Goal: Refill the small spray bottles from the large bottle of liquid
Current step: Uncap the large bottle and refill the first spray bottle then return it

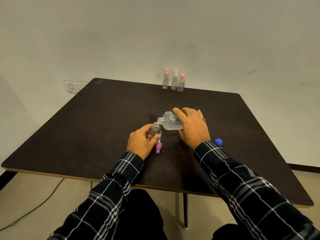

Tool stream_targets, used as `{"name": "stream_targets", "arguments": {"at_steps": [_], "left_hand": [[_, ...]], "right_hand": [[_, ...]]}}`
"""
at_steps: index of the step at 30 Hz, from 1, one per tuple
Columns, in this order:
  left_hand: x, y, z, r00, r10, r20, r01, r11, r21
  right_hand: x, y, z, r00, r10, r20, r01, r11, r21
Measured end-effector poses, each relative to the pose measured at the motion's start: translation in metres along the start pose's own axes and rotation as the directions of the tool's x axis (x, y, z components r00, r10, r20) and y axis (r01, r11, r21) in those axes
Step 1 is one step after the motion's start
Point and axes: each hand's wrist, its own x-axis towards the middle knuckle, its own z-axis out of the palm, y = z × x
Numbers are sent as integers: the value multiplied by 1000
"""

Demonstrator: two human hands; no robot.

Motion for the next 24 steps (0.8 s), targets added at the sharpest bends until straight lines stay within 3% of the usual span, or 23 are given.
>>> {"name": "stream_targets", "arguments": {"at_steps": [24], "left_hand": [[-1, 2, -1, 1000, 10, 7, -10, 1000, -9]], "right_hand": [[1, 0, -1, 1000, -7, -4, 7, 1000, -1]]}}
